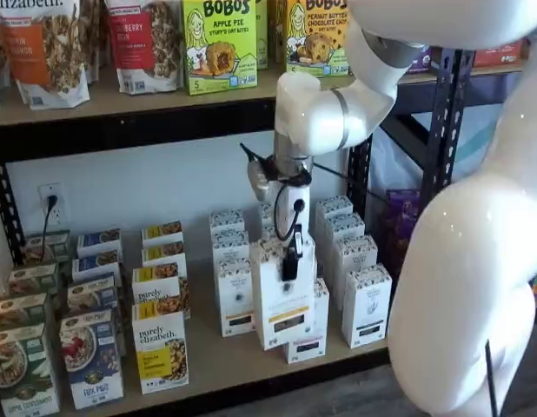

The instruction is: Pick up the white box with a yellow strip in the middle, on the bottom shelf, the fourth box from the left

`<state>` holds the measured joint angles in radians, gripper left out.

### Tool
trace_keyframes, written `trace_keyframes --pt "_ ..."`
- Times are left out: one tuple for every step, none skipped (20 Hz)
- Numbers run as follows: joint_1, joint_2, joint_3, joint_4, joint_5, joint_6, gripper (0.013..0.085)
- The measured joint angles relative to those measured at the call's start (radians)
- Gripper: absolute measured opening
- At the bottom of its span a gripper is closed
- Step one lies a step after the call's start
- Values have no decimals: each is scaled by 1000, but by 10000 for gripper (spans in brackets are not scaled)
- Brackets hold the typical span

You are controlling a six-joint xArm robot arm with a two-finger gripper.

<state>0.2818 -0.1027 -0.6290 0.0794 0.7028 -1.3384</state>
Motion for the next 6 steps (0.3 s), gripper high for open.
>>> trace_keyframes --pt "-1 -10 3 1 7 -1 490" --pt "-1 -21 8 2 12 -2 490" --pt "-2 -33 11 5 18 -4 490" --pt "-2 -43 14 9 25 -7 490" --pt "-2 -51 16 12 33 -9 490" --pt "-2 -59 17 16 39 -11 490"
